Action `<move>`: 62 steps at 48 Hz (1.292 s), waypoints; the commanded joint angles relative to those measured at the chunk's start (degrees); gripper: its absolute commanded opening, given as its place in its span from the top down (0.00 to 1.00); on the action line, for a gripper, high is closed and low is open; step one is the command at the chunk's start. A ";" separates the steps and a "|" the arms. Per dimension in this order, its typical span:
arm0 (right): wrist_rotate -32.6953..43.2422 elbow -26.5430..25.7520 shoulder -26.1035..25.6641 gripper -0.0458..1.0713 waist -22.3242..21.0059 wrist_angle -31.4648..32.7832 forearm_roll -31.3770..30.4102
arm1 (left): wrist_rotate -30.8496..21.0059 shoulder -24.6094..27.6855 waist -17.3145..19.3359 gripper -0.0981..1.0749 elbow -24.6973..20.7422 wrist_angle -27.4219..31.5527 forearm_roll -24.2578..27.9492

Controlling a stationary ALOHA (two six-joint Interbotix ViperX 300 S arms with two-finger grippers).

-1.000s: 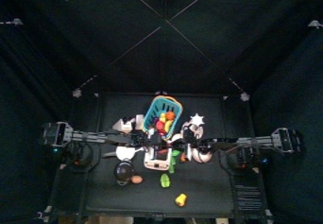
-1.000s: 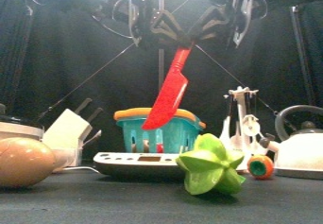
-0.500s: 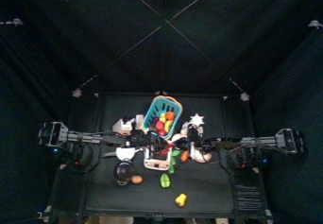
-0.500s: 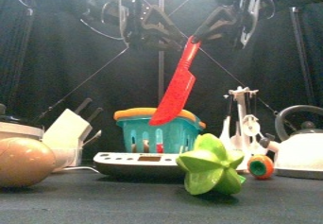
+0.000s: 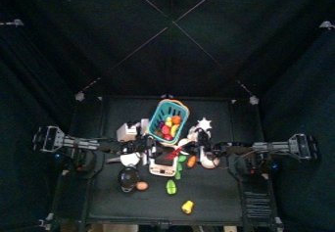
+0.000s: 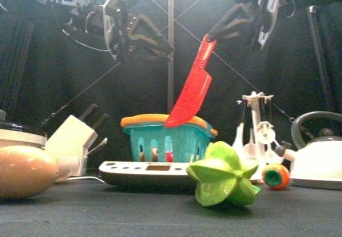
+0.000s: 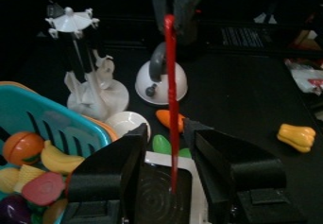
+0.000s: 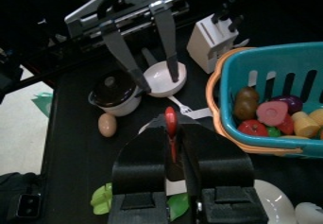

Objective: Grab knife

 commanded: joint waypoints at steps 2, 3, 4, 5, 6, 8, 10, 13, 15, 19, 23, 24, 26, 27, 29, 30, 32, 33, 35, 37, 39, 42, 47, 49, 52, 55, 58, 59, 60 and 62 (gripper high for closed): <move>-0.09 -0.70 -1.05 0.74 -0.18 -0.18 -0.09 | 0.18 0.79 -2.20 0.27 0.26 -1.58 0.09; -0.09 -0.70 -1.14 0.74 -0.18 -0.26 -0.09 | 0.18 1.05 -2.46 0.27 0.35 -1.85 0.09; -0.09 -0.70 -1.05 0.74 -0.18 -0.18 -0.09 | 0.09 1.14 -2.64 0.27 0.44 -2.11 0.09; -0.09 -0.70 -1.14 0.74 -0.18 -0.26 -0.18 | 0.09 1.32 -2.81 0.27 0.62 -2.46 0.09; -0.09 -0.79 -1.14 0.74 -0.18 -0.18 -0.09 | 0.09 1.49 -2.90 0.27 0.70 -2.90 0.09; -0.09 -0.79 -1.14 0.74 -0.18 -0.26 -0.09 | 0.18 1.93 -3.16 0.27 0.88 -3.87 0.09; -0.09 -0.79 -1.23 0.74 -0.18 -0.26 -0.09 | 0.09 2.29 -3.43 0.27 0.88 -4.75 0.09; -0.09 -0.88 -1.41 0.74 -0.09 -0.26 -0.09 | 0.09 3.16 -3.78 0.27 0.97 -5.80 0.09; -0.09 -0.88 -1.58 0.74 -0.09 -0.35 -0.09 | 0.09 3.78 -3.78 0.27 1.05 -6.24 0.09; -0.09 -0.97 -1.85 0.74 -0.18 -0.53 -0.09 | 0.09 5.80 -3.78 0.27 1.32 -7.56 0.00; -0.26 -0.97 -2.11 0.74 -0.09 -0.53 -0.18 | -0.09 8.17 -3.69 0.27 1.32 -9.23 -0.35; -0.26 -0.97 -2.11 0.74 -0.09 -0.53 -0.18 | 0.00 8.70 -3.69 0.27 1.32 -9.76 -0.44; -0.26 -0.97 -2.20 0.74 -0.18 -0.62 -0.18 | 0.00 9.67 -3.69 0.27 1.32 -10.99 -0.62; -0.26 -0.97 -2.29 0.74 -0.09 -0.62 -0.18 | 0.00 10.11 -3.60 0.27 1.32 -11.51 -0.70; -0.26 -0.97 -2.37 0.74 -0.09 -0.62 -0.18 | -0.09 10.90 -3.69 0.27 1.32 -12.74 -0.88; -0.26 -0.97 -2.37 0.74 -0.09 -0.62 -0.18 | -0.18 11.43 -3.60 0.27 1.32 -13.45 -1.14; -0.26 -0.97 -2.46 0.74 -0.09 -0.62 -0.18 | -0.18 12.04 -3.60 0.27 1.23 -14.50 -1.67; -0.26 -0.97 -2.55 0.74 -0.09 -0.62 -0.18 | -0.18 12.30 -3.60 0.27 1.23 -14.94 -2.02; -0.26 -0.97 -2.64 0.74 -0.09 -0.62 -0.18 | -0.09 12.92 -3.60 0.27 1.14 -15.47 -2.72; -0.35 -0.97 -2.72 0.74 -0.18 -0.70 -0.18 | 0.00 13.45 -3.60 0.27 0.97 -15.73 -3.34; -0.35 -0.97 -2.81 0.74 -0.09 -0.62 -0.26 | -0.09 14.06 -3.60 0.27 0.88 -15.82 -3.87; -0.35 -0.88 -2.81 0.74 -0.09 -0.70 -0.26 | -0.09 14.85 -3.52 0.27 0.79 -15.82 -4.66; -0.44 -0.79 -2.90 0.74 -0.09 -0.88 -0.26 | -0.09 15.38 -3.43 0.28 0.70 -15.91 -5.71; -0.35 -0.79 -2.90 0.74 -0.09 -0.97 -0.26 | -0.09 15.38 -3.43 0.29 0.70 -15.91 -6.06; -0.35 -0.70 -2.90 0.74 -0.09 -1.05 -0.26 | 0.00 15.47 -3.43 0.32 0.88 -15.91 -6.33; -0.35 -0.62 -2.90 0.74 -0.18 -1.05 -0.09 | 0.18 15.47 -3.34 0.36 1.05 -15.91 -6.33; -0.26 -0.62 -2.90 0.74 -0.09 -1.05 0.00 | 0.18 15.38 -3.25 0.44 1.32 -16.08 -6.33; -0.18 -0.53 -2.90 0.74 -0.09 -1.05 0.09 | 0.18 15.38 -3.25 0.46 1.32 -16.08 -6.33; -0.09 -0.44 -2.90 0.74 -0.09 -1.05 0.09 | 0.18 15.38 -3.25 0.48 1.32 -16.08 -6.24; 0.18 -0.18 -2.90 0.74 0.00 -1.14 0.09 | 0.26 15.29 -3.25 0.53 1.41 -16.08 -6.24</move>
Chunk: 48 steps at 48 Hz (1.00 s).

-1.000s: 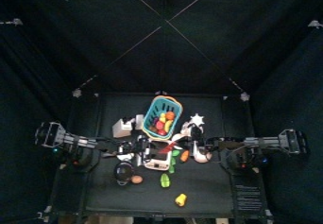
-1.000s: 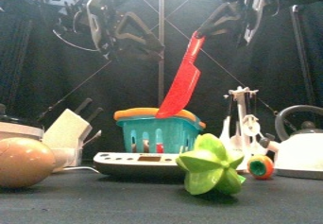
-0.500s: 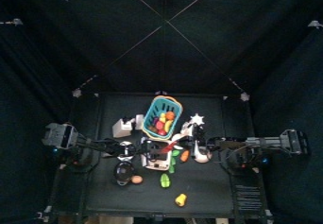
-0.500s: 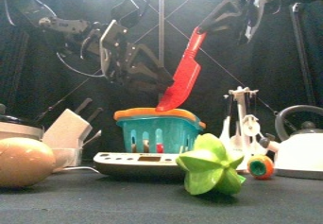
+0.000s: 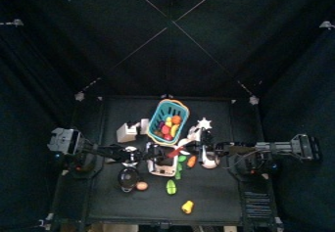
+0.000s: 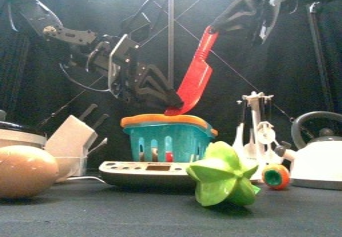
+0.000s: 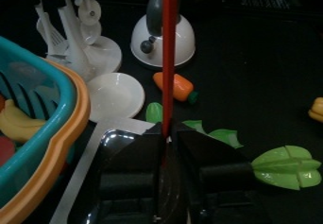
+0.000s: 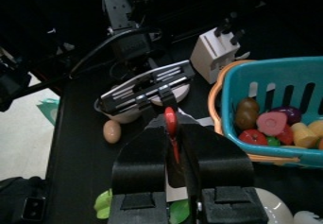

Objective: Grab knife

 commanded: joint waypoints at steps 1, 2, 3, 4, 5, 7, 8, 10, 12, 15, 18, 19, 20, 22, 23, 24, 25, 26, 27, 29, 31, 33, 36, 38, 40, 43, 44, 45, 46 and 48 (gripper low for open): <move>0.62 -0.18 -0.79 0.74 0.09 -0.35 0.35 | 0.09 -0.62 0.09 0.56 -0.62 -0.70 -0.09; 0.62 0.00 -0.79 0.74 0.26 -0.35 0.53 | 0.09 -0.70 0.09 0.57 -0.62 -0.70 -0.09; 0.62 0.26 -0.79 0.74 0.35 -0.35 0.88 | 0.09 -0.97 0.09 0.60 -0.62 -0.70 -0.09; 0.62 0.44 -0.79 0.74 0.35 -0.35 1.14 | 0.18 -1.14 0.09 0.62 -0.53 -0.70 0.00; 0.62 0.79 -0.79 0.74 0.35 -0.35 1.67 | 0.18 -1.32 0.09 0.63 -0.44 -0.70 0.00; 0.53 1.41 -0.79 0.74 0.53 -0.35 2.72 | 0.18 -2.02 0.09 0.65 -0.18 -0.70 0.09; 0.53 1.67 -0.79 0.74 0.62 -0.26 3.52 | 0.26 -2.37 0.09 0.65 -0.18 -0.70 0.09; 0.44 2.46 -0.79 0.74 1.14 -0.18 5.10 | 0.18 -3.60 0.09 0.65 0.35 -0.70 0.26; 0.35 3.08 -0.79 0.74 1.67 0.00 6.42 | 0.18 -4.66 0.18 0.65 0.70 -0.70 0.26; 0.35 3.78 -0.79 0.74 2.37 0.35 7.73 | 0.09 -6.15 0.18 0.65 1.23 -0.62 0.44; 0.35 4.22 -0.79 0.74 3.25 1.14 8.79 | 0.09 -7.73 0.18 0.65 1.93 -0.53 0.44; 0.35 4.31 -0.79 0.74 3.43 1.41 8.96 | 0.09 -8.26 0.18 0.65 2.11 -0.53 0.44; 0.35 4.31 -0.79 0.74 3.69 1.58 9.14 | 0.09 -8.70 0.18 0.65 2.29 -0.53 0.44; 0.35 4.31 -0.79 0.74 4.22 2.11 9.23 | 0.09 -9.76 0.18 0.65 2.90 -0.53 0.44; 0.35 4.22 -0.70 0.74 4.48 2.37 9.32 | 0.09 -10.20 0.18 0.65 2.99 -0.53 0.44; 0.35 4.22 -0.70 0.74 4.66 2.72 9.32 | 0.00 -10.55 0.18 0.65 3.25 -0.53 0.44; 0.35 4.13 -0.62 0.74 4.92 3.16 9.32 | 0.00 -10.90 0.18 0.65 3.43 -0.53 0.44; 0.35 4.04 -0.53 0.74 5.10 3.52 9.32 | -0.09 -11.25 0.18 0.65 3.60 -0.53 0.44; 0.35 4.04 -0.62 0.74 5.27 3.78 9.40 | -0.09 -11.43 0.09 0.65 3.78 -0.53 0.35; 0.35 4.04 -0.62 0.74 5.63 4.39 9.49 | -0.09 -11.95 0.18 0.65 4.04 -0.53 0.35; 0.35 4.13 -0.70 0.74 6.06 5.36 9.76 | -0.09 -12.30 0.26 0.65 4.22 -0.53 0.35; 0.35 4.31 -0.70 0.74 6.59 6.33 10.11 | -0.09 -12.66 0.44 0.65 4.39 -0.53 0.26; 0.35 4.66 -0.70 0.74 7.56 7.91 11.07 | -0.09 -13.01 0.79 0.65 4.48 -0.53 0.44; 0.26 5.01 -0.70 0.75 8.09 8.96 11.78 | -0.09 -13.18 1.05 0.65 4.39 -0.62 0.44; 0.26 5.45 -0.53 0.75 8.70 9.84 12.66 | 0.00 -13.54 1.49 0.65 4.39 -0.53 0.44; 0.18 5.80 0.09 0.75 9.14 10.63 13.97 | 0.09 -13.97 2.02 0.65 4.39 -0.53 0.53; 0.09 5.80 0.35 0.75 9.23 10.72 14.41 | 0.00 -14.15 2.20 0.65 4.39 -0.53 0.53; 0.00 5.71 0.44 0.75 9.23 10.81 14.77 | 0.09 -14.24 2.29 0.65 4.39 -0.53 0.62; -0.09 5.71 0.70 0.75 9.40 10.90 14.94 | 0.09 -14.33 2.46 0.65 4.39 -0.44 0.70; -0.09 5.45 1.14 0.75 9.58 11.07 15.29 | 0.09 -14.41 2.64 0.65 4.39 -0.35 0.88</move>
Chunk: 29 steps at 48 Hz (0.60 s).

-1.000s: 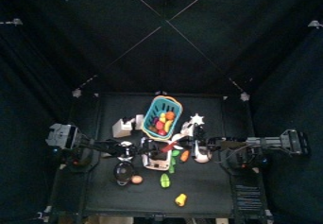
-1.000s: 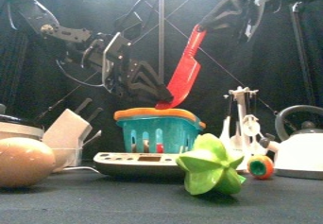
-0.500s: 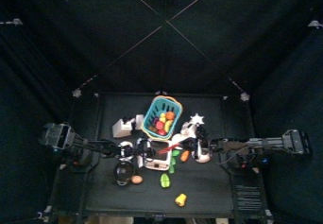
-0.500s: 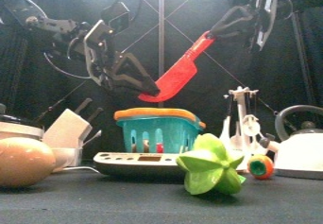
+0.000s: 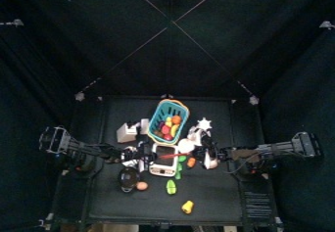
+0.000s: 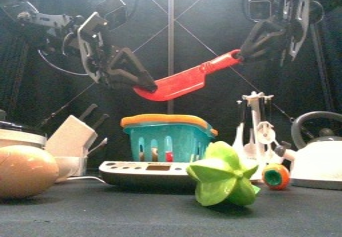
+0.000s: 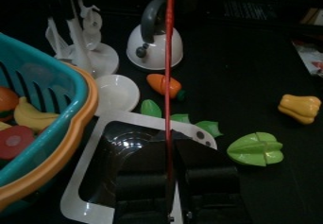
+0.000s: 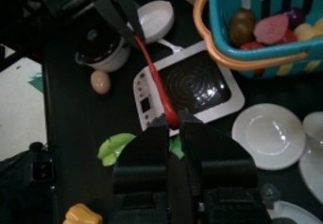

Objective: Grab knife

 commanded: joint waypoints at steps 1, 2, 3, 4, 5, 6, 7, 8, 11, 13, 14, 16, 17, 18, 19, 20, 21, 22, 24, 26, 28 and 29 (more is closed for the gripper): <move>0.09 -1.05 2.64 0.75 1.41 -0.09 1.14 | 0.00 -2.46 1.93 0.65 -2.02 -0.97 0.70; 0.09 -1.23 2.81 0.75 1.41 -0.09 1.14 | 0.00 -2.46 1.93 0.65 -2.11 -0.88 0.70; 0.09 -1.41 3.16 0.75 1.41 -0.09 1.14 | 0.00 -2.46 1.93 0.65 -2.20 -0.88 0.88; 0.09 -1.58 3.43 0.75 1.49 0.00 1.05 | 0.00 -2.46 1.93 0.65 -2.29 -0.88 1.05; 0.09 -1.76 3.78 0.75 1.41 0.00 1.05 | 0.00 -2.46 2.02 0.65 -2.37 -0.88 1.23; 0.09 -2.02 4.22 0.75 1.41 0.00 0.97 | -0.09 -2.37 1.93 0.65 -2.46 -0.88 1.32; 0.09 -2.20 4.66 0.75 1.41 0.00 0.88 | -0.09 -2.46 1.85 0.65 -2.55 -0.79 1.49; 0.09 -2.46 5.10 0.75 1.41 0.09 0.79 | -0.18 -2.37 1.76 0.65 -2.64 -0.70 1.76; 0.09 -3.25 6.33 0.74 1.14 0.44 0.53 | -0.26 -2.29 1.58 0.65 -2.81 -0.62 2.02; 0.00 -3.87 7.03 0.74 1.14 0.88 0.18 | -0.26 -2.02 1.58 0.65 -2.90 -0.53 2.11; 0.00 -4.22 7.29 0.74 1.05 1.05 -0.18 | -0.26 -1.93 1.58 0.65 -2.99 -0.44 2.11; -0.09 -4.66 7.82 0.74 0.97 1.05 -0.97 | -0.26 -1.67 1.49 0.65 -3.16 -0.18 2.11; -0.26 -5.10 8.26 0.74 0.88 1.14 -1.67 | -0.26 -1.41 1.49 0.65 -3.34 0.00 2.02; -0.44 -5.36 8.44 0.74 0.79 1.14 -2.02 | -0.26 -1.23 1.49 0.65 -3.43 0.09 2.02; -0.44 -5.62 8.70 0.74 0.70 1.05 -2.37 | -0.26 -1.05 1.49 0.65 -3.52 0.09 2.02; -0.44 -5.80 8.96 0.74 0.62 1.05 -2.64 | -0.26 -0.88 1.49 0.65 -3.60 0.09 2.02; -0.44 -6.06 9.14 0.74 0.53 1.05 -2.90 | -0.26 -0.70 1.49 0.65 -3.69 0.09 2.02; -0.44 -6.33 9.40 0.74 0.35 1.05 -3.08 | -0.26 -0.62 1.49 0.65 -3.78 0.09 2.11; -0.44 -6.94 9.93 0.74 0.09 1.05 -3.43 | -0.26 -0.44 1.49 0.65 -3.96 0.09 2.11; -0.53 -7.29 10.37 0.74 0.00 0.97 -3.69 | -0.26 -0.18 1.58 0.65 -3.96 0.09 2.11; -0.53 -7.65 10.72 0.74 -0.09 0.88 -3.78 | -0.26 0.00 1.58 0.65 -3.96 0.09 2.11; -0.53 -7.73 10.81 0.74 -0.18 0.88 -3.78 | -0.26 0.18 1.58 0.65 -3.96 0.09 2.02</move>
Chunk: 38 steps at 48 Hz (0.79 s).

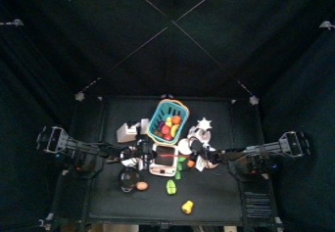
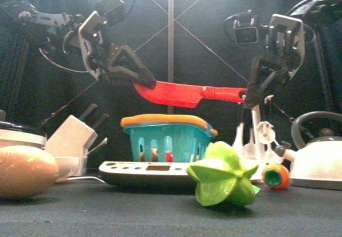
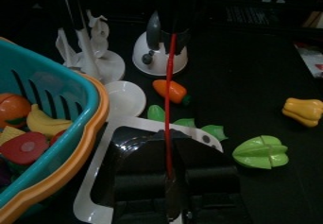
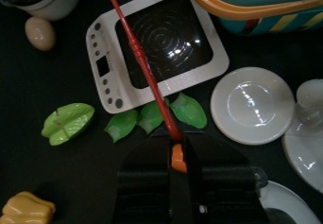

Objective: Grab knife

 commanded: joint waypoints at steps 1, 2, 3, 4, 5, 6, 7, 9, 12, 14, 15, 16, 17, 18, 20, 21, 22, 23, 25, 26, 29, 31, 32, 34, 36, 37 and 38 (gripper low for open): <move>-0.26 -5.71 -0.09 0.74 -0.18 -1.49 -1.14 | -0.18 0.44 0.62 0.65 -4.04 -0.88 0.26; -0.26 -5.80 0.00 0.74 -0.18 -1.58 -1.23 | -0.18 0.53 0.62 0.65 -4.04 -0.88 0.26; -0.26 -5.89 0.09 0.74 -0.26 -1.67 -1.32 | -0.18 0.62 0.62 0.65 -4.04 -0.88 0.26; -0.26 -6.06 0.09 0.73 -0.26 -1.85 -1.41 | -0.18 0.70 0.62 0.65 -4.04 -0.88 0.26; -0.26 -6.15 0.09 0.73 -0.26 -2.02 -1.49 | -0.18 0.70 0.62 0.65 -3.96 -0.88 0.26; -0.26 -6.24 0.00 0.73 -0.26 -2.11 -1.58 | -0.18 0.88 0.62 0.65 -3.96 -0.79 0.26; -0.26 -6.33 0.00 0.73 -0.35 -2.37 -1.67 | -0.18 0.97 0.62 0.65 -3.96 -0.88 0.26; -0.26 -6.42 0.09 0.71 -0.44 -2.64 -1.85 | -0.18 1.05 0.53 0.65 -3.96 -0.88 0.26; -0.26 -6.68 0.09 0.67 -0.44 -2.99 -2.02 | -0.18 1.23 0.53 0.65 -3.96 -0.88 0.26; -0.26 -6.86 0.09 0.63 -0.44 -3.16 -2.11 | -0.18 1.32 0.53 0.65 -3.96 -0.88 0.26; -0.26 -6.86 0.18 0.61 -0.44 -3.25 -2.11 | -0.18 1.32 0.53 0.65 -3.96 -0.88 0.18; -0.26 -6.94 0.18 0.59 -0.44 -3.25 -2.11 | -0.18 1.32 0.53 0.65 -4.04 -0.88 0.26; -0.26 -6.94 0.35 0.58 -0.53 -3.34 -2.11 | -0.18 1.41 0.53 0.65 -4.04 -0.88 0.26; -0.35 -7.03 0.53 0.56 -0.62 -3.34 -2.20 | -0.18 1.41 0.53 0.65 -4.04 -0.88 0.18; -0.35 -7.47 1.05 0.52 -0.79 -3.34 -2.55 | -0.18 1.49 0.53 0.65 -4.13 -0.88 0.18; -0.35 -7.56 1.23 0.50 -0.88 -3.34 -2.72 | -0.18 1.49 0.53 0.65 -4.04 -0.88 0.18; -0.35 -7.73 1.41 0.49 -0.97 -3.34 -3.08 | -0.18 1.49 0.53 0.65 -4.13 -0.88 0.18; -0.35 -8.09 1.76 0.48 -0.97 -3.52 -3.34 | -0.26 1.49 0.53 0.65 -4.04 -0.88 0.18; -0.35 -8.53 2.29 0.47 -0.97 -3.60 -4.04 | -0.26 1.58 0.53 0.65 -4.13 -0.88 0.18; -0.35 -8.79 2.46 0.47 -1.05 -3.69 -4.48 | -0.26 1.58 0.53 0.65 -4.04 -0.88 0.18; -0.26 -9.58 3.34 0.47 -1.05 -4.13 -5.89 | -0.26 1.58 0.53 0.65 -4.04 -0.88 0.18; -0.26 -10.02 3.96 0.47 -1.14 -4.31 -6.42 | -0.26 1.58 0.53 0.65 -4.13 -0.88 0.18; -0.26 -10.20 4.22 0.47 -1.23 -4.39 -6.59 | -0.26 1.58 0.44 0.65 -4.13 -0.88 0.18; -0.26 -10.55 4.75 0.47 -1.32 -4.39 -7.03 | -0.26 1.58 0.44 0.65 -4.04 -0.88 0.18; -0.26 -10.72 5.27 0.47 -1.41 -4.31 -7.29 | -0.26 1.49 0.44 0.65 -3.96 -0.88 0.18; -0.26 -10.72 5.36 0.47 -1.41 -4.39 -7.29 | -0.26 1.41 0.53 0.65 -3.78 -0.88 0.18; -0.18 -10.72 5.45 0.47 -1.41 -4.39 -7.29 | -0.35 1.32 0.44 0.65 -3.69 -0.88 0.09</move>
